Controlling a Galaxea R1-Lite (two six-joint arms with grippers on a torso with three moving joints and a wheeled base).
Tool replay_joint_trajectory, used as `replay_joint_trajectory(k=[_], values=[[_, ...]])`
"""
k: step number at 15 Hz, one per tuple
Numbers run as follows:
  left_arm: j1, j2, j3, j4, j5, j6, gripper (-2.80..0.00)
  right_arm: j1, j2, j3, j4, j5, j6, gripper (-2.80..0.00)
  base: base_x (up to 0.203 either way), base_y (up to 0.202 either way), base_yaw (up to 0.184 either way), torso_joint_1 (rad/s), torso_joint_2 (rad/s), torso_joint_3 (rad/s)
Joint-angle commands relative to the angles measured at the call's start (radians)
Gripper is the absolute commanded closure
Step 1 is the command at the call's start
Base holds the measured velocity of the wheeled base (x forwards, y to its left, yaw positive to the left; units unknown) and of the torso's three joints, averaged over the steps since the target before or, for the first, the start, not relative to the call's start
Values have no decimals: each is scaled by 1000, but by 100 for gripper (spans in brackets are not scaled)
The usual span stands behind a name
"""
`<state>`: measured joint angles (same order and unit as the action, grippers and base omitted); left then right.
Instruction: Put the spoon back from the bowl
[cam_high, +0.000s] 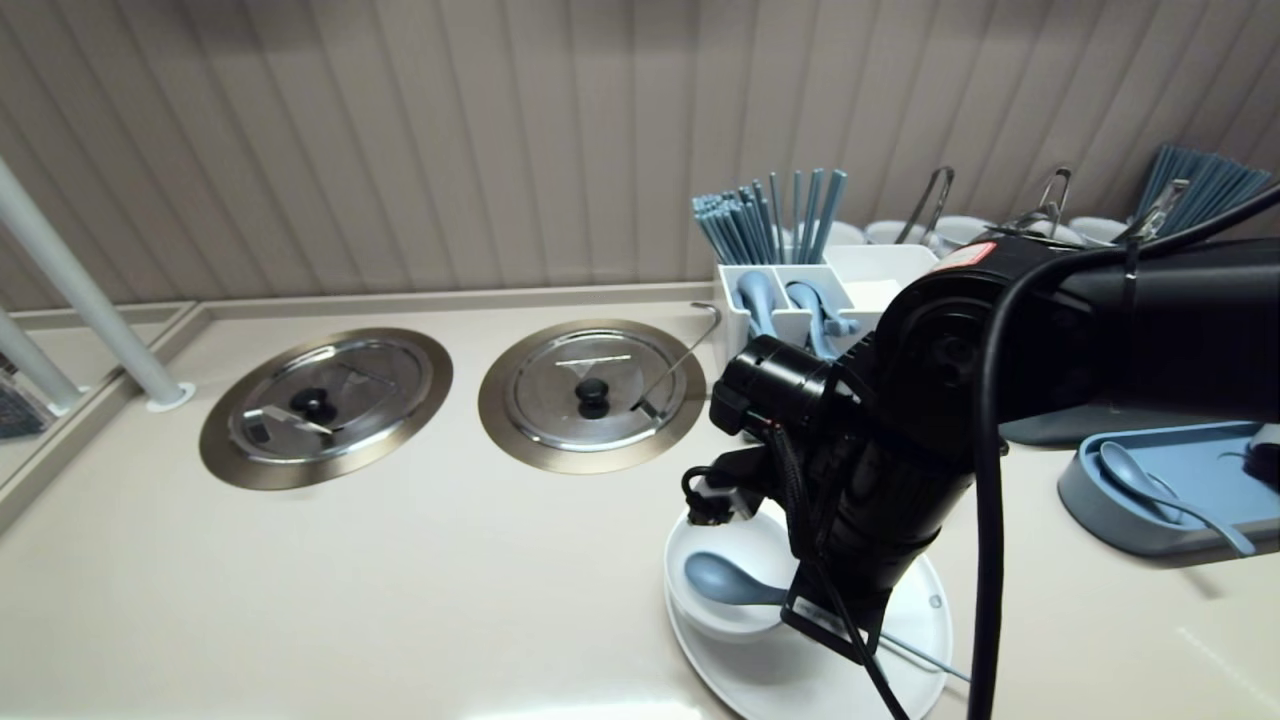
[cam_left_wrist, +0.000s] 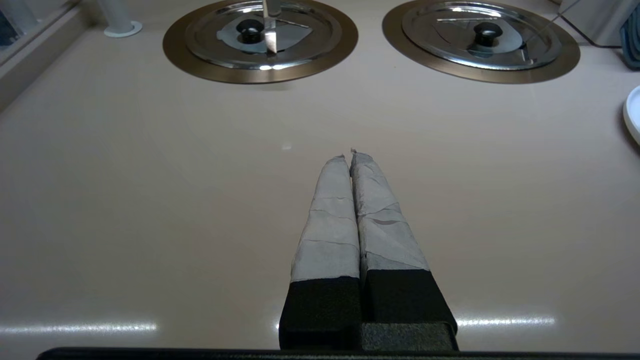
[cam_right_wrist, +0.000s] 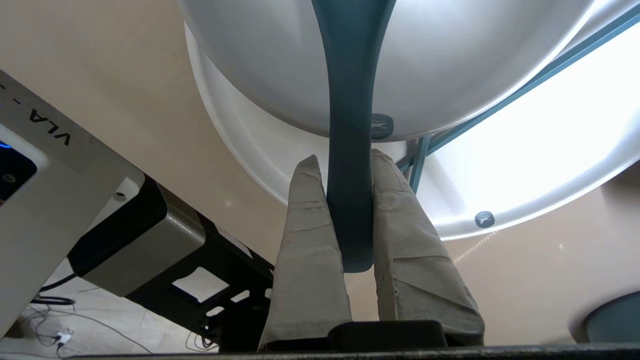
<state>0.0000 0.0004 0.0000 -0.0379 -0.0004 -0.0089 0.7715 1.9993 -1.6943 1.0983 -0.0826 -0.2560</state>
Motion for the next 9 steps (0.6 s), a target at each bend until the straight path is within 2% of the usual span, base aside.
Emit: replay_joint_trajectory(k=[1, 9], values=[[0, 0, 9, 0, 0, 0, 0, 0, -15, 1, 6, 0, -2, 0, 0, 0, 0, 0, 0, 0], [0, 0, 9, 0, 0, 0, 0, -17, -136, -5, 12, 0, 0, 0, 0, 0, 0, 0, 0, 0]])
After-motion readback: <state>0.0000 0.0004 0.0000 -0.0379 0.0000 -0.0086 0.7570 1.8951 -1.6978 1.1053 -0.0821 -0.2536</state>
